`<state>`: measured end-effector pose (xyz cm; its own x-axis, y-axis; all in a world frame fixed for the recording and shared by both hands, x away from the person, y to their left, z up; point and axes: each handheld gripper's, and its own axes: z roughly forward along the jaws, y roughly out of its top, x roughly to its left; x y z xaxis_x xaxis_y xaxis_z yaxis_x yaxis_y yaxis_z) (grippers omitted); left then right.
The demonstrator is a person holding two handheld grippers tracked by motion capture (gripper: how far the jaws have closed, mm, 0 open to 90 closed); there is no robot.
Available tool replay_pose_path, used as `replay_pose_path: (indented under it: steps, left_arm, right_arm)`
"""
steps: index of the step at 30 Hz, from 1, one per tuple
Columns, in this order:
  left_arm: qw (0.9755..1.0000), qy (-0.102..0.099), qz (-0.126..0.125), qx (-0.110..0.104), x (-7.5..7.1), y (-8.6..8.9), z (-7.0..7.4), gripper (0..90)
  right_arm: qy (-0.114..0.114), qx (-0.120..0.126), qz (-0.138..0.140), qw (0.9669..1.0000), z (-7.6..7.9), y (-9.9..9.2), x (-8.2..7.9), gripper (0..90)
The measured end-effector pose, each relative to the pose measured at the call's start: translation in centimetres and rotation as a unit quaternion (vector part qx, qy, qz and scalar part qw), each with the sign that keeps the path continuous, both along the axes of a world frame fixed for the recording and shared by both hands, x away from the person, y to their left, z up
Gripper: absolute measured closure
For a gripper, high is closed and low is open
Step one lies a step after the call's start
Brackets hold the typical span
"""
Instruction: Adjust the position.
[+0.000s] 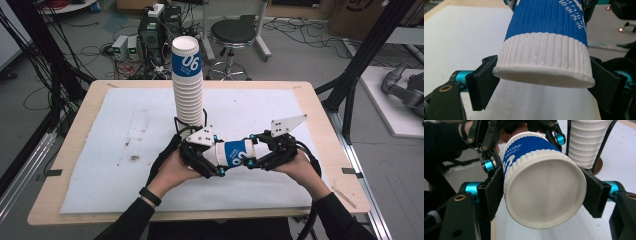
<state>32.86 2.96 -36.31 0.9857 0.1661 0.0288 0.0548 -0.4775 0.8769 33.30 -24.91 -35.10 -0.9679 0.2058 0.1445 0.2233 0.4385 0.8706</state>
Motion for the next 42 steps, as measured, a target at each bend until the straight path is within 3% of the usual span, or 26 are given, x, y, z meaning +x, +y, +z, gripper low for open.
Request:
replay_pose_path:
  steps: [3, 9, 11, 14, 20, 25, 29, 32, 36, 38, 42]
  left_arm:
    - [0.999, 0.018, 0.007, -0.041, 0.1, 0.3, 0.0, 12.0]
    - [0.9957, 0.036, 0.015, -0.084, 0.4, 0.8, -0.3, 11.9]
    - [0.9932, 0.05, 0.009, -0.105, 0.6, 0.9, -0.6, 11.8]
    - [0.9913, 0.058, 0.0, -0.118, 0.7, 0.8, -0.7, 11.2]
    - [0.9894, 0.064, -0.021, -0.129, 0.5, 0.7, -0.7, 11.6]
    - [0.9909, 0.058, -0.024, -0.119, 0.5, 0.8, -0.4, 16.6]
    - [0.9932, 0.052, -0.029, -0.1, 0.5, 0.9, -0.1, 18.5]
    - [0.9957, 0.046, -0.026, -0.076, 0.5, 0.9, 0.1, 18.8]
    - [0.9977, 0.044, -0.022, -0.046, 0.5, 1.0, 0.3, 19.3]
    - [0.9986, 0.039, -0.02, -0.03, 0.6, 0.9, 0.4, 19.3]
    - [0.9991, 0.036, -0.022, -0.001, 0.5, 0.6, 0.4, 19.5]
  right_arm:
    - [0.001, 0.023, 0.003, 0.9997, 0.1, -0.3, 0.1, 29.4]
    - [0.014, 0.063, 0.003, 0.9979, 0.2, -1.3, 0.3, 29.9]
    - [0.017, 0.079, 0.006, 0.9967, 0.2, -1.6, 0.4, 30.0]
    - [0.018, 0.092, 0.011, 0.9955, 0.2, -1.7, 0.5, 30.0]
    - [0.017, 0.093, 0.028, 0.9952, 0.0, -1.4, 0.3, 30.0]
    - [0.022, 0.086, 0.031, 0.9956, -0.1, -1.2, 0.3, 30.0]
    - [0.022, 0.074, 0.033, 0.9965, -0.3, -1.1, 0.3, 29.5]
    - [0.025, 0.059, 0.034, 0.9974, -0.4, -1.0, 0.3, 23.1]
    - [-0.007, 0.009, 0.025, 0.9996, 0.1, -0.9, -0.1, 20.9]
    - [-0.033, -0.015, 0.021, 0.9991, 0.4, -0.6, -0.5, 20.5]
    - [-0.051, -0.044, 0.023, 0.9975, 0.4, 0.1, -0.8, 20.2]
